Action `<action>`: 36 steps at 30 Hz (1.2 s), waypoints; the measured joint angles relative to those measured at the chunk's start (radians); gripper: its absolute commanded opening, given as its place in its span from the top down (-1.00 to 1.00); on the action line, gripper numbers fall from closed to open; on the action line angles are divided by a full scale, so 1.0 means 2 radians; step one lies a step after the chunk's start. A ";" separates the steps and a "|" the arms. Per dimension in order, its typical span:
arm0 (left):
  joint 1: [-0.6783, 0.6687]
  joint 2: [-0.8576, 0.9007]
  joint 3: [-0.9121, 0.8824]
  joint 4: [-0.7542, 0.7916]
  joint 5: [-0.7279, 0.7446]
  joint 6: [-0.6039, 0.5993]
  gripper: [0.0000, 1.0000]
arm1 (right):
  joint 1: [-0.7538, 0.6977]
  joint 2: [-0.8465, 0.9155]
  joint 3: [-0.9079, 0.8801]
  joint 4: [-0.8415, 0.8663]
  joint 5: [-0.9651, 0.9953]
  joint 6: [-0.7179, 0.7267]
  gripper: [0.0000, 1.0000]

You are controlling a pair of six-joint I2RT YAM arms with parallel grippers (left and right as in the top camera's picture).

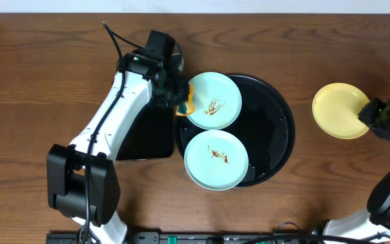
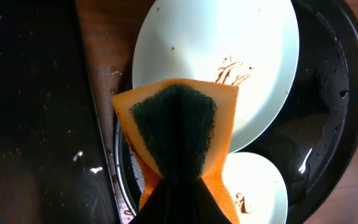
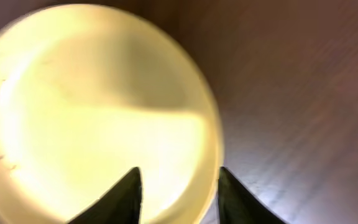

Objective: Clean dirty plates on tray and stack at the side
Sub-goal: 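Set the yellow plate down on the table right of the tray, then move the right gripper to the rim of the upper blue plate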

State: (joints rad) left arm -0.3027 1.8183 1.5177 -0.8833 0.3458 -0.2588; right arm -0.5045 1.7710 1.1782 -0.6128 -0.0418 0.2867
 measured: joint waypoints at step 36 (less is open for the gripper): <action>-0.035 0.000 0.000 0.010 0.000 0.028 0.85 | 0.398 0.110 0.013 0.143 -0.081 -0.031 0.88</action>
State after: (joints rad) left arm -0.3737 1.8183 1.5177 -0.8631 0.3454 -0.2028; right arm 0.2916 1.9911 1.2034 -0.3267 -0.2035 0.2256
